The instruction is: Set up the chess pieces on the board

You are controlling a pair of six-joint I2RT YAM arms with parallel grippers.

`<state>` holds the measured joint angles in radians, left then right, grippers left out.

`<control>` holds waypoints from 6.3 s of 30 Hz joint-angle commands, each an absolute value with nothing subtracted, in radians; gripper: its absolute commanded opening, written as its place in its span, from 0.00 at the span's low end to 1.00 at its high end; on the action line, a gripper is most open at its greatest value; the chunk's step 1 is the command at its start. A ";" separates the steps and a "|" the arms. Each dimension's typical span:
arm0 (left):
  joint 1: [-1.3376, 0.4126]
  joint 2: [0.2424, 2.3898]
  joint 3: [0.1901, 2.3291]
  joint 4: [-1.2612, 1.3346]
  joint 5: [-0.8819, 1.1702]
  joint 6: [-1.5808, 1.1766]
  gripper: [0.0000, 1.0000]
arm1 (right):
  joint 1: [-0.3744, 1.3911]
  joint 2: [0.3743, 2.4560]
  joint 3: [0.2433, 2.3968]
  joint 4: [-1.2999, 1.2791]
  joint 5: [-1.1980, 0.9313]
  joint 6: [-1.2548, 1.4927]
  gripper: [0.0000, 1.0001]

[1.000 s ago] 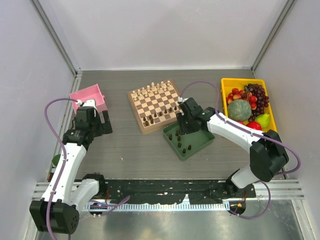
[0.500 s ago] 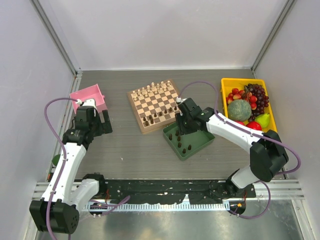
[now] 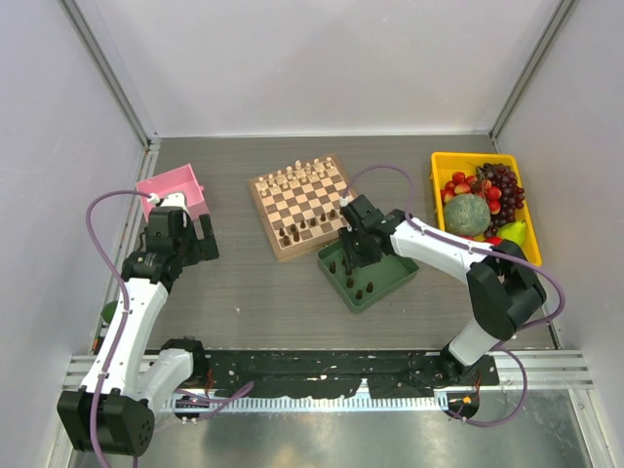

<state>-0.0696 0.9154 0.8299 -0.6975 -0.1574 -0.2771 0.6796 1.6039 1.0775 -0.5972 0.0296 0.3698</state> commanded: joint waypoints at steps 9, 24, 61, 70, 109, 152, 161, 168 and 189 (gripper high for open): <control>-0.063 0.913 0.868 -0.692 -0.167 -0.267 0.99 | 0.689 1.649 1.126 -0.554 0.015 0.368 0.39; -0.063 0.913 0.870 -0.693 -0.163 -0.267 0.99 | 0.690 1.666 1.121 -0.554 0.015 0.365 0.31; -0.063 0.908 0.873 -0.696 -0.155 -0.267 0.99 | 0.690 1.532 1.362 -0.680 0.072 0.304 0.21; -0.063 0.904 0.870 -0.693 -0.160 -0.265 0.99 | 0.690 1.796 1.621 -0.681 -0.055 0.282 0.21; -0.063 0.910 0.873 -0.695 -0.161 -0.267 0.99 | 0.715 2.098 1.779 -0.669 -0.074 0.296 0.25; -0.064 0.922 0.873 -0.698 -0.155 -0.270 0.99 | 0.701 1.615 1.332 -0.644 -0.029 0.354 0.49; -0.063 0.923 0.874 -0.698 -0.156 -0.270 0.99 | 0.710 1.632 1.266 -0.624 -0.045 0.387 0.48; -0.063 0.923 0.876 -0.698 -0.155 -0.270 0.99 | 0.715 1.657 1.273 -0.614 -0.051 0.396 0.44; -0.063 0.923 0.877 -0.699 -0.161 -0.268 0.99 | 0.729 1.736 1.284 -0.600 -0.061 0.402 0.38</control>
<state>-0.0696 0.9257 0.8341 -0.7017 -0.1566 -0.2775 0.7197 1.7325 1.2652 -0.6289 -0.0586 0.3927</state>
